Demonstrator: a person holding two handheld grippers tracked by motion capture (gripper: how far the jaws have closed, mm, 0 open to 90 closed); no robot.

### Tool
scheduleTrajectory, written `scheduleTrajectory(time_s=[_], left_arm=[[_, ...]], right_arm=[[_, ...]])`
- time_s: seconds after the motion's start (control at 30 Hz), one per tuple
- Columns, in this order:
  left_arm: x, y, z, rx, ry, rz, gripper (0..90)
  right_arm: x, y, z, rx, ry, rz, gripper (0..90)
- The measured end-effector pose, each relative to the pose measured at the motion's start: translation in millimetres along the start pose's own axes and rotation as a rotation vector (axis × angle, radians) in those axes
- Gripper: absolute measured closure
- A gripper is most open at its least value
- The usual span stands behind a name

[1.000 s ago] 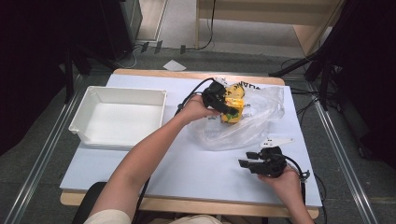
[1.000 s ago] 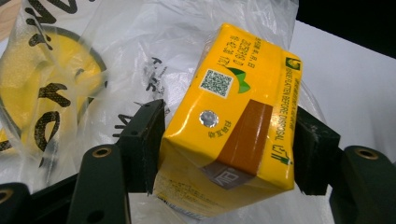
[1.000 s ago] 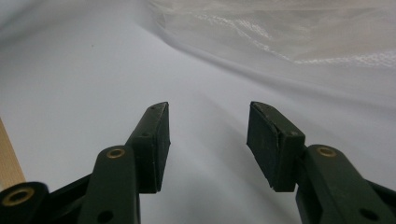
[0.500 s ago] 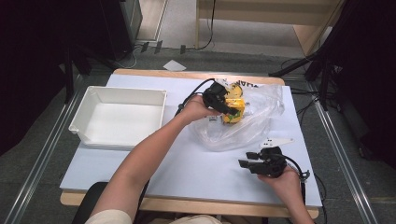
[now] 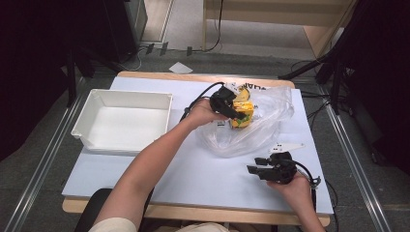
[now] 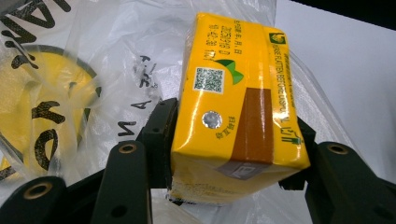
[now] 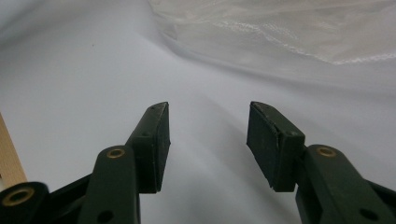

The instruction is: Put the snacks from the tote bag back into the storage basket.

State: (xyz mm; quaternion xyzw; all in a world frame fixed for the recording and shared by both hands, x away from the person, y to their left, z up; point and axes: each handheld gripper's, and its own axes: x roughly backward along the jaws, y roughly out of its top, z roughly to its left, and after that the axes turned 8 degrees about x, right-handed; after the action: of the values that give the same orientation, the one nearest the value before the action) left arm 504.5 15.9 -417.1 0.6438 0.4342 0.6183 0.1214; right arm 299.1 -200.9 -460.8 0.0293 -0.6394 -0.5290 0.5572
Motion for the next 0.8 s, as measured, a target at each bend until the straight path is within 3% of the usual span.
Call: scheduleTrajectory(time_s=[0.07,0.4,0.5,0.8], left_arm=[[-0.1,0.2,-2.3,-0.012,0.011,0.004,51.0],[3.2,2.9,-1.6,0.035,0.022,0.019,52.3],[4.4,4.7,-2.5,0.032,0.029,0.02,52.5],[19.6,18.9,-6.3,0.044,0.019,-0.022,52.5]], right_arm=[[0.1,-0.2,0.0,0.0,0.0,-0.001,50.0],[0.4,-0.7,-0.7,-0.003,0.001,-0.001,50.1],[0.5,-0.7,-0.7,-0.001,0.001,-0.002,50.2],[0.6,-0.7,-0.9,-0.004,0.002,-0.001,50.2]])
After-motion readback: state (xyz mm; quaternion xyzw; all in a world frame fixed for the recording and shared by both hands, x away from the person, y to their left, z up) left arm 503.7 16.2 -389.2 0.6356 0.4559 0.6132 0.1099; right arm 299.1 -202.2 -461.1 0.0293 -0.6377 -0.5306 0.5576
